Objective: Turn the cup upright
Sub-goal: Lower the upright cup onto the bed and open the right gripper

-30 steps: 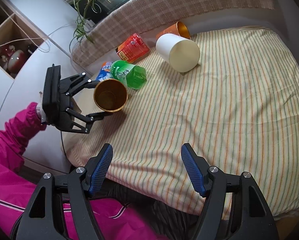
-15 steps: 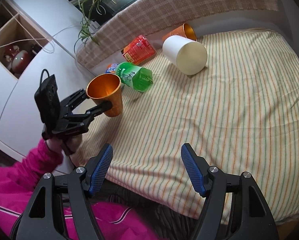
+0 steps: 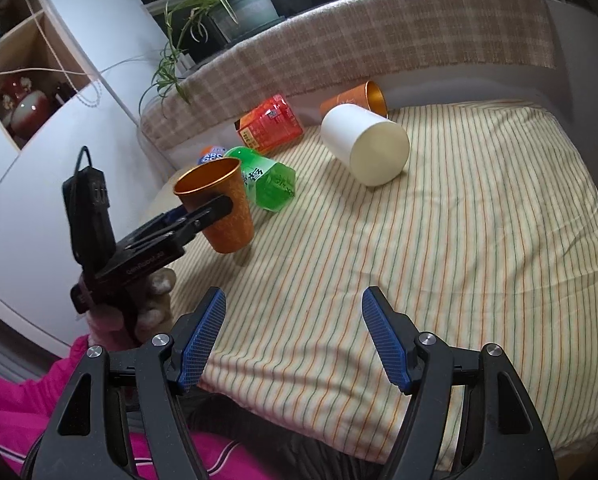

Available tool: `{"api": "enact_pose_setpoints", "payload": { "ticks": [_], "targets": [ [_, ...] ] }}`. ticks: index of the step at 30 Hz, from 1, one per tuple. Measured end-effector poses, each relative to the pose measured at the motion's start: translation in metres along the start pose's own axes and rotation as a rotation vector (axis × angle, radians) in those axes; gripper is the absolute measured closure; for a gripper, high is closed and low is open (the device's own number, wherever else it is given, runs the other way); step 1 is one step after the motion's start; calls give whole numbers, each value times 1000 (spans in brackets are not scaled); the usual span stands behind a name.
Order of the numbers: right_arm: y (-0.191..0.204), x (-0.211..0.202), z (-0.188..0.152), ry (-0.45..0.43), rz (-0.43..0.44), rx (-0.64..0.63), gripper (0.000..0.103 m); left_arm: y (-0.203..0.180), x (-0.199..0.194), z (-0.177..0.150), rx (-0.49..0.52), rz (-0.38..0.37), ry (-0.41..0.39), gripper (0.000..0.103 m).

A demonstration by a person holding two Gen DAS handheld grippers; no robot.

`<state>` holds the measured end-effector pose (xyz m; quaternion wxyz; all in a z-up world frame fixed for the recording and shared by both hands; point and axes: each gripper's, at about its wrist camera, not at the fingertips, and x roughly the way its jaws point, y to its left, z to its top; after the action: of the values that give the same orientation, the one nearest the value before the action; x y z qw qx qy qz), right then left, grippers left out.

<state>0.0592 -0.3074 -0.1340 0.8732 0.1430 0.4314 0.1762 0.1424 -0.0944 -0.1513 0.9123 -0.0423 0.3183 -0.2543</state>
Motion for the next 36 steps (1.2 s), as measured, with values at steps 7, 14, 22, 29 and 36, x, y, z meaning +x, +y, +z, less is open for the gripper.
{"api": "enact_pose_setpoints", "payload": {
  "ticks": [7,14,22,29,36],
  "targets": [
    [-4,-3,-2,-10,-15,19,33,-4,7,0,22,23,-3,32],
    [-2,-2,-2,-11,-29,19,33,-1,16,-3,18,32,40,32],
    [0,-1,0,-21,-42,12,33,2,14,-7,32,50,79,35],
    [5,3,2,-32,-53,9,33,6,7,-12,41,53,81,36],
    [13,3,3,-59,-89,-21,33,4,1,-15,69,54,80,36]
  ]
}}
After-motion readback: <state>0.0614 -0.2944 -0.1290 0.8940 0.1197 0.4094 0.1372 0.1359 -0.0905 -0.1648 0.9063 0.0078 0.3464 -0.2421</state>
